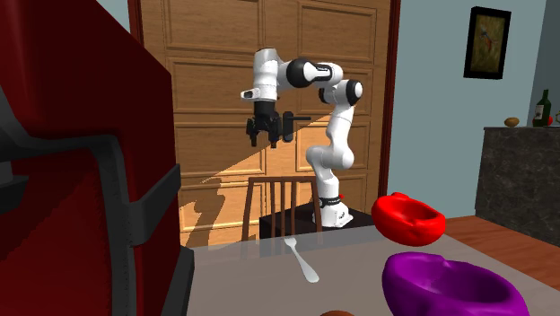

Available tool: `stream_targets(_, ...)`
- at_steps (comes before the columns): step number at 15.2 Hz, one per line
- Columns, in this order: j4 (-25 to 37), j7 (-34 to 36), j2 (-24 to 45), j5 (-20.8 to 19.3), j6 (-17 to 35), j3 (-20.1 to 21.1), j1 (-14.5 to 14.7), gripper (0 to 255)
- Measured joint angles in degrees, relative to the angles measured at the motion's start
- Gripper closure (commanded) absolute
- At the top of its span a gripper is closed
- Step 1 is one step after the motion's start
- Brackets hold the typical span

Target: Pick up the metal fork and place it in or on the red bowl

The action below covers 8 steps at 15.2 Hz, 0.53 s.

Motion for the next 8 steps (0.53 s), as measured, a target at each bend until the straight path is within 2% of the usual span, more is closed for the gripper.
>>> stream_targets(8, 8.90, -0.45, 15.29, 1.21, 3.32, 4.13, 3.79, 0)
